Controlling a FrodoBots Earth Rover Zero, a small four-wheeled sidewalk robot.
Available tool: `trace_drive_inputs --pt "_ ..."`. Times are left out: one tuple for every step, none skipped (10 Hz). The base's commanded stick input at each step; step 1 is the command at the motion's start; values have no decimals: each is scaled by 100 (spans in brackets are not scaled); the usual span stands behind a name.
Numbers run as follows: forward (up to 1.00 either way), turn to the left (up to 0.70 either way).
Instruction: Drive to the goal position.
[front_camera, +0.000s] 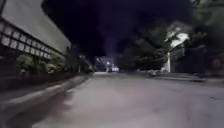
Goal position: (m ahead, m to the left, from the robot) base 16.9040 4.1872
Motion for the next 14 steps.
trace_drive_inputs --pt "70 0" --pt "70 0" --pt "70 0" --pt "70 0" --pt "70 0" --pt "70 0" --pt "70 0" --pt "70 0" --pt "70 0" --pt "70 0" --pt "70 0" --pt "70 0" --pt "70 0" --pt "70 0"
